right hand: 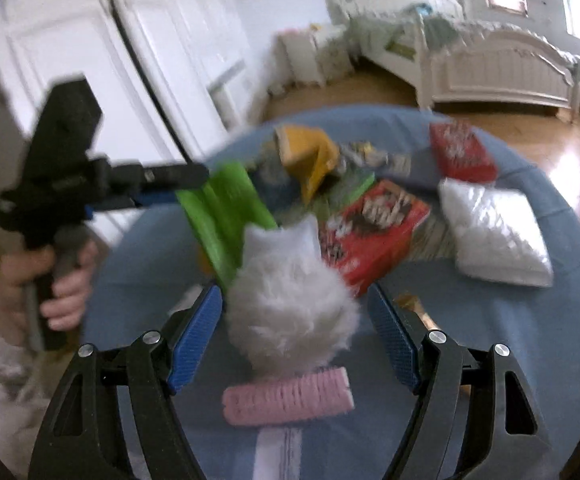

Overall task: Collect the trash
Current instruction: 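Grasp the white fluffy pompom with the right tool while the left tool grasps a green wrapper, then carry the pompom and green wrapper to the bin and open both tools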

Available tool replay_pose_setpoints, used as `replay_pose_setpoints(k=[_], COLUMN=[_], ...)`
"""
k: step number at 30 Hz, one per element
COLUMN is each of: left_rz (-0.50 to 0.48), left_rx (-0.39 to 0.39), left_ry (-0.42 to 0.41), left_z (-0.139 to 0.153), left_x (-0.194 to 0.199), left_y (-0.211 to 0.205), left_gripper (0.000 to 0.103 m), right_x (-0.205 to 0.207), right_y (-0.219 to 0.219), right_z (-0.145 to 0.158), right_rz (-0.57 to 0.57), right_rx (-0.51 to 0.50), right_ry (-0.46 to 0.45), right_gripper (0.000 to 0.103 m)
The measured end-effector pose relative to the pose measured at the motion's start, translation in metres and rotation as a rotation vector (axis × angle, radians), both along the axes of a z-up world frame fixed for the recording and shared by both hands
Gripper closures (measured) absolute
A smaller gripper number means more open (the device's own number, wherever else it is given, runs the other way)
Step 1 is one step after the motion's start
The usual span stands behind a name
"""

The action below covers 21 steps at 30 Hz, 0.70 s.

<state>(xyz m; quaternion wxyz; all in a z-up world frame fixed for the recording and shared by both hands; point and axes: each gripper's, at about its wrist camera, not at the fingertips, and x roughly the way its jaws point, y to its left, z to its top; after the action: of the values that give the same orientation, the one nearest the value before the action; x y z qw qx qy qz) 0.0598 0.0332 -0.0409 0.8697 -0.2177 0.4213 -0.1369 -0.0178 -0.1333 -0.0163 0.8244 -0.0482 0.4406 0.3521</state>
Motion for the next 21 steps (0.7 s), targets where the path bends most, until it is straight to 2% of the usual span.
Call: replay_pose_setpoints(k=[2, 3, 5, 6, 8, 14, 21], left_rz=[-0.015, -0.017, -0.023, -0.027, -0.037, 0.003, 0.025], left_rx=[0.005, 0.009, -0.006, -0.023, -0.033, -0.009, -0.001], left_ry=[0.016, 0.016, 0.005, -0.014, -0.043, -0.145, -0.206], left_z=[-0.010, -0.014, -0.018, -0.015, -0.009, 0.023, 0.052], left_x=[0.012, 0.010, 0.013, 0.012, 0.009, -0.012, -0.023], left_y=[-0.006, 0.002, 0.000, 0.005, 0.003, 0.007, 0.009], left_gripper=[0.037, 0.048, 0.060, 0.075, 0.088, 0.095, 0.095], right_x=[0.002, 0.002, 0.000, -0.001, -0.001, -0.005, -0.012], right_y=[0.006, 0.007, 0.007, 0.004, -0.005, -0.030, -0.057], right_z=[-0.005, -0.006, -0.008, -0.005, -0.003, 0.008, 0.025], right_rz=[-0.005, -0.014, -0.030, -0.042, -0.057, -0.051, -0.094], right_rx=[-0.014, -0.014, -0.001, 0.015, 0.063, 0.207, 0.287], right_ry=[0.016, 0.017, 0.009, 0.006, 0.006, -0.011, -0.055], right_gripper=[0.051, 0.054, 0.058, 0.058, 0.059, 0.059, 0.059])
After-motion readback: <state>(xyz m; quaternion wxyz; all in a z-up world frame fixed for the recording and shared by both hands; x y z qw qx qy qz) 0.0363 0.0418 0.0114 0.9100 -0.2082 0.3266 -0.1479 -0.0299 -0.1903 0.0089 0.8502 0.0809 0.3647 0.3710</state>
